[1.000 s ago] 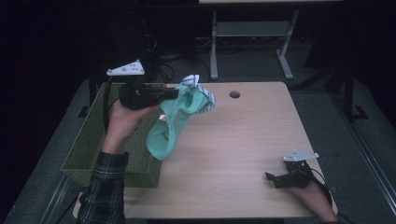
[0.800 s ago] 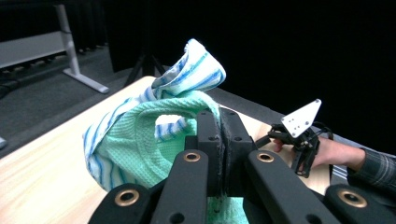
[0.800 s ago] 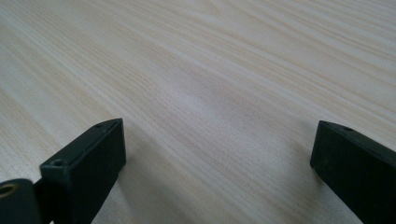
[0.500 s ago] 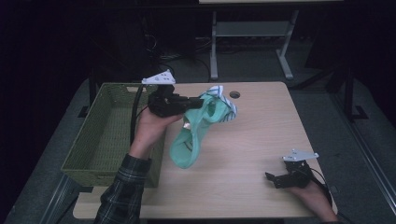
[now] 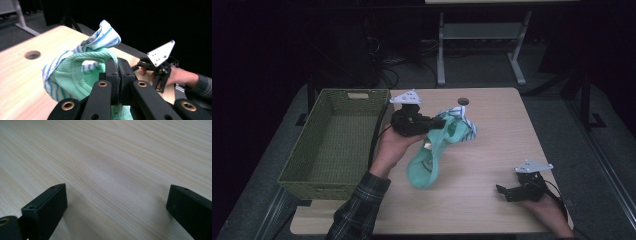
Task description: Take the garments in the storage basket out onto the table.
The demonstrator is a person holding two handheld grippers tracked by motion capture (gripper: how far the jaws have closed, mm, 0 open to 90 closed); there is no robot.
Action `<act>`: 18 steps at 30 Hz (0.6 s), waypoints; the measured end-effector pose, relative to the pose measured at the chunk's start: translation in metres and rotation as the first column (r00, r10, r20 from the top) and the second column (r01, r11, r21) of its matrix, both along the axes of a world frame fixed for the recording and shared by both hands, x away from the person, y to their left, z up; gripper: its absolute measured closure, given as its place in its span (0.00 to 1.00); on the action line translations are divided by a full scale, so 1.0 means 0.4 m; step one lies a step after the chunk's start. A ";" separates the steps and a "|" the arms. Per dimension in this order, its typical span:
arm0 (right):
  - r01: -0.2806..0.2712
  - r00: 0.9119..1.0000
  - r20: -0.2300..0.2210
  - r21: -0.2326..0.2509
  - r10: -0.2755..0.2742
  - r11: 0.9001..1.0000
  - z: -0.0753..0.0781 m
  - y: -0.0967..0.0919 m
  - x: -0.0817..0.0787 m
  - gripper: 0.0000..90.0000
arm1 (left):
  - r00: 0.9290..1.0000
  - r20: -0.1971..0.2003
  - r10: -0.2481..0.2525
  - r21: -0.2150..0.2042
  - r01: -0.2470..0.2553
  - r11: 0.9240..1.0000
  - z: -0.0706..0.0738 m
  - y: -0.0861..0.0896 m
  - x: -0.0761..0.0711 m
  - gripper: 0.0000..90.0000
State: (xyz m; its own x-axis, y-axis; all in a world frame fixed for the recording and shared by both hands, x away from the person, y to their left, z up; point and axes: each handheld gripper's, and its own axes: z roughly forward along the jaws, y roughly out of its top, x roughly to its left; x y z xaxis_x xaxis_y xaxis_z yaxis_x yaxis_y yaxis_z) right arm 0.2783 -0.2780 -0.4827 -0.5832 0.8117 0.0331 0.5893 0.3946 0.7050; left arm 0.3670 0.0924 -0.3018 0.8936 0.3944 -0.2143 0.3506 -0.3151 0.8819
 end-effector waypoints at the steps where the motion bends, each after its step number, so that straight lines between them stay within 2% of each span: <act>1: 0.000 1.000 0.000 0.000 0.000 1.000 0.000 0.000 0.000 0.03 | 1.000 -0.001 -0.006 0.012 0.006 1.000 -0.008 -0.008 0.000 0.98; 9: -0.002 1.000 0.001 -0.001 0.002 1.000 0.000 0.000 0.000 0.03 | 0.999 -0.041 -0.019 0.016 0.019 1.000 -0.065 -0.058 -0.001 0.98; 15: -0.003 1.000 0.002 -0.001 0.003 1.000 0.000 0.000 0.000 0.03 | 0.998 -0.051 -0.038 0.055 0.041 0.998 -0.108 -0.093 0.005 0.98; 18: -0.002 1.000 0.002 0.000 0.002 1.000 0.000 0.000 0.000 0.03 | 0.998 -0.058 -0.032 0.068 0.035 0.997 -0.133 -0.104 0.006 0.98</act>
